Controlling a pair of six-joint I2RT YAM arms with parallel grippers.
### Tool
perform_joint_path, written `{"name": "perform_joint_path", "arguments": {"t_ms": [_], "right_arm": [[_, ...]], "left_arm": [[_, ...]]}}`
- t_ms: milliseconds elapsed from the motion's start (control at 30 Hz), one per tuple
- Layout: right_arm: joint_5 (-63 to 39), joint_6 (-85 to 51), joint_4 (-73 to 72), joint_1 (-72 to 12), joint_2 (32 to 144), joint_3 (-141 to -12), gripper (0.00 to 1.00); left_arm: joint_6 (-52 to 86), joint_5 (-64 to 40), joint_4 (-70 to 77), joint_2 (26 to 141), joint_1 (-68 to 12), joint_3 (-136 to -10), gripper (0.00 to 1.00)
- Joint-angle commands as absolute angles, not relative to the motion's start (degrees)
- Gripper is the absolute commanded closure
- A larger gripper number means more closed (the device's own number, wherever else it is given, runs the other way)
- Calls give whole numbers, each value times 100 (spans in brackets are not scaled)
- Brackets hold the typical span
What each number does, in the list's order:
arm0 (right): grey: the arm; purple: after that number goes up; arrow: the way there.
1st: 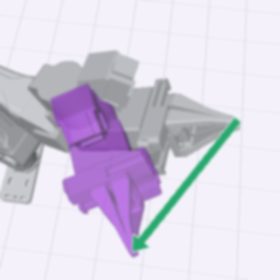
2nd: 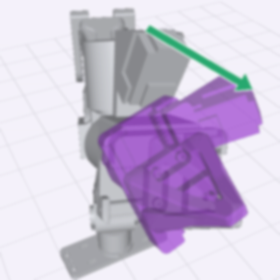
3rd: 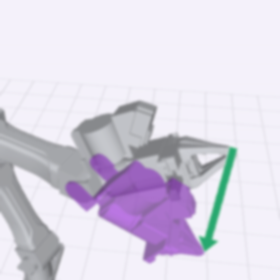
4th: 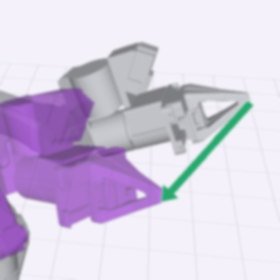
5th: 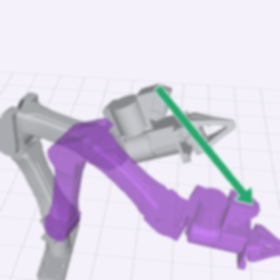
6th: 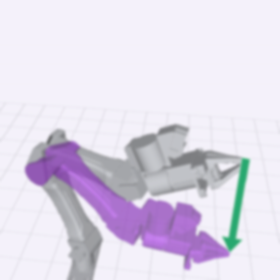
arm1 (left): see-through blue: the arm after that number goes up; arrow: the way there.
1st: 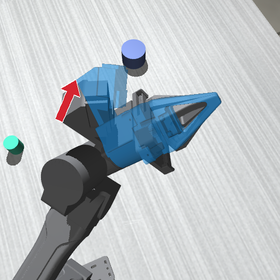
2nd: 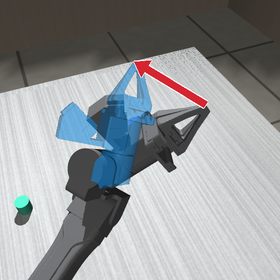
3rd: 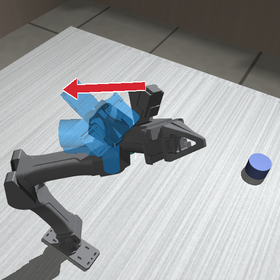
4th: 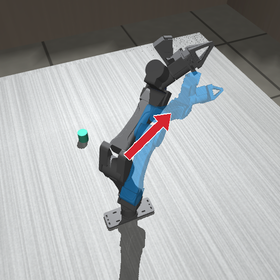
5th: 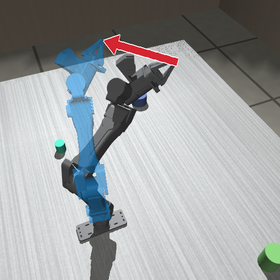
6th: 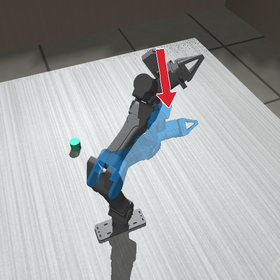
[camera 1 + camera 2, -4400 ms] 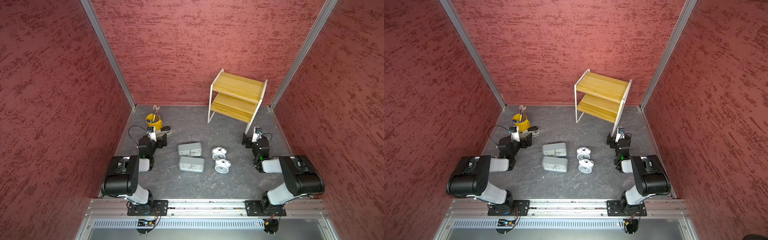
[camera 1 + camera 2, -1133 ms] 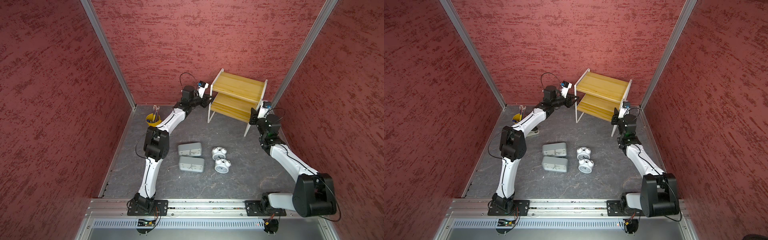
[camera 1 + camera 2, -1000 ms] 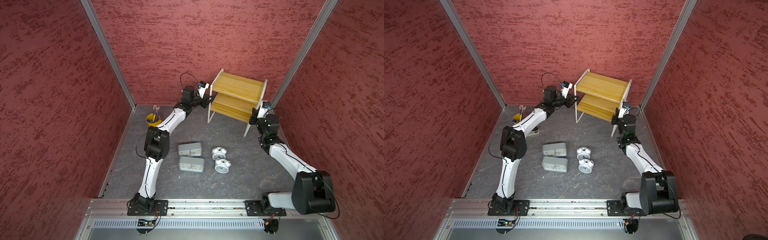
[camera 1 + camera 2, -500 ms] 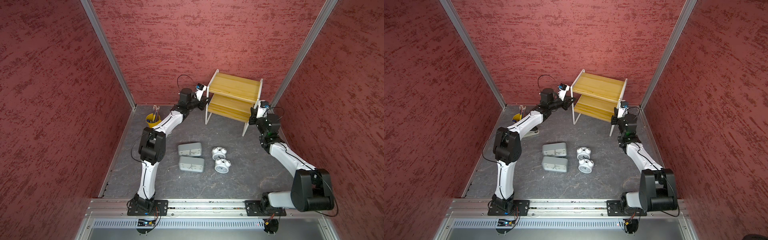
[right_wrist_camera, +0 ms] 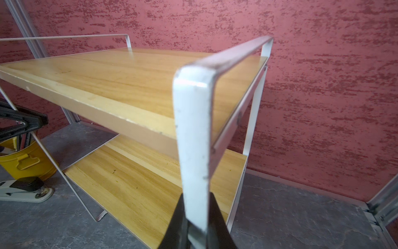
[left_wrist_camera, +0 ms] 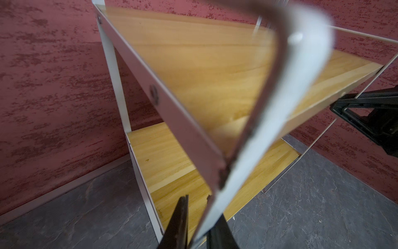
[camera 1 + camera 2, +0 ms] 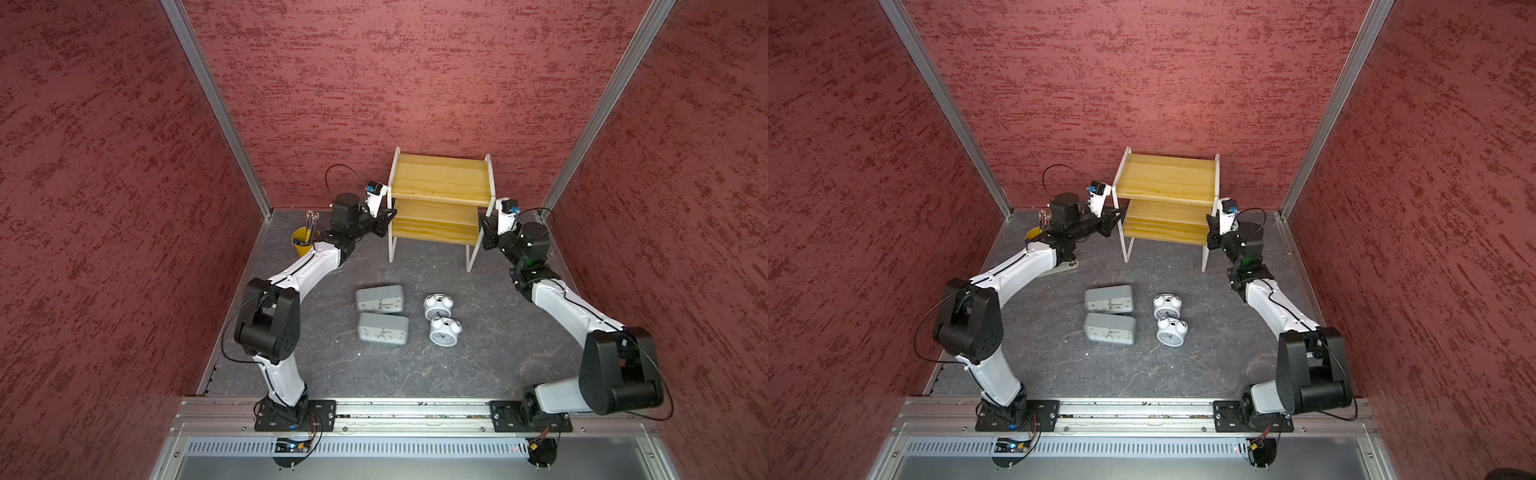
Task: Place the alarm clocks on the shelf by style
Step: Move the shelf to the center of the board.
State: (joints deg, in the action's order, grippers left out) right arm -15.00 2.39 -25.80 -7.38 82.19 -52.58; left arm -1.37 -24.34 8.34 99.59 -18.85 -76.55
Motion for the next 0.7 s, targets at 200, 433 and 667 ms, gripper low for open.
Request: {"name": "perform_joint_path", "arguments": {"t_ms": [200,433,667], "right_arm": [[-2006,18,-2202,-1342,8511,-5493,94],[-1980,52,-2042,-1583,8458,-5461,94],[-1673,14,-2030,-1777,8094,-5193,94]], "left_arm": [[239,-2357,550,9001,-1899,-6592,88],[109,-2356,344,8558,-1816,-6255,86],[97,-2347,276,8334,-1764,-6008,85]]}}
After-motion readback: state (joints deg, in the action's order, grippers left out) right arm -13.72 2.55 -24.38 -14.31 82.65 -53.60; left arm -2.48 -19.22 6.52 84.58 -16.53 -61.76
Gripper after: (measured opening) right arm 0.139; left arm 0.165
